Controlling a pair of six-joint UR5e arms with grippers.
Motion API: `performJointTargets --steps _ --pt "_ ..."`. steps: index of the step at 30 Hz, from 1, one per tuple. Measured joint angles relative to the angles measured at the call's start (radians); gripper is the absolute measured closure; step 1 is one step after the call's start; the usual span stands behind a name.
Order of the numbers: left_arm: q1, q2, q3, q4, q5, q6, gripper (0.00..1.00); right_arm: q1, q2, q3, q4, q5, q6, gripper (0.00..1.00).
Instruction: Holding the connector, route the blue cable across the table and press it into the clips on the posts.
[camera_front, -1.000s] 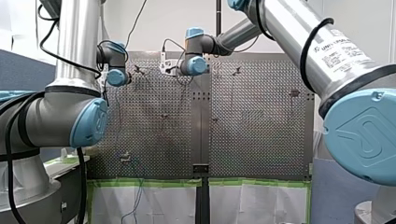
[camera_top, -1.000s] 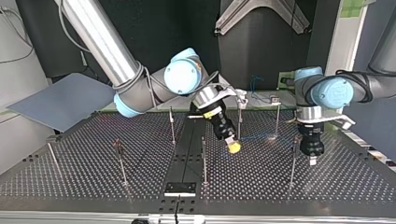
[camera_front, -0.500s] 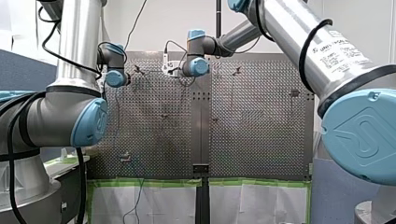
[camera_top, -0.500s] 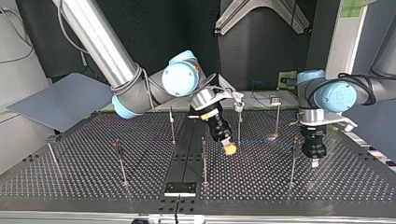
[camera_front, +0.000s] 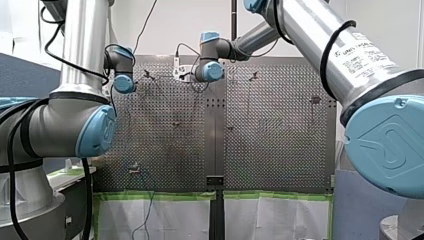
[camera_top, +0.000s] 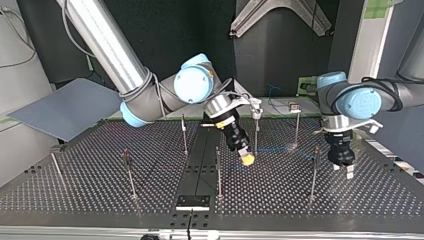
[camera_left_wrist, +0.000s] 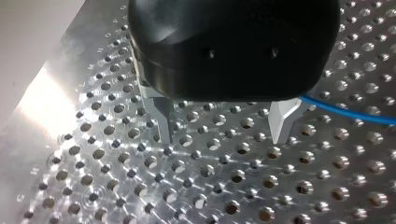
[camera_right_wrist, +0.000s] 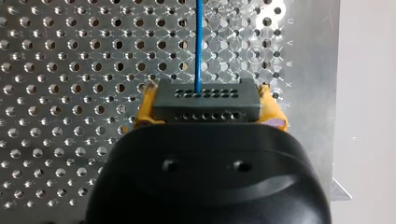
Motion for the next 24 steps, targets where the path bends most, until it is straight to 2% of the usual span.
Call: performJointTargets --steps 4,13,19,24 --pt "0.003 0.029 -0.030 -0.036 -0.005 -0.038 0.00 -0.001 0.000 -0.006 0.004 0.000 0.000 1.00" --pt "-0.008 0.108 -0.109 -0.069 0.065 -0.115 0.00 -0.003 -0.001 -0.012 0.011 0.000 0.001 1.00" --pt "-0.018 0.157 -0.157 -0.087 0.106 -0.119 0.00 -0.003 -0.001 -0.012 0.018 0.000 0.004 1.00" --pt "-0.019 0.200 -0.201 -0.092 0.112 -0.142 0.00 -0.003 0.000 -0.012 0.024 0.000 0.005 1.00"
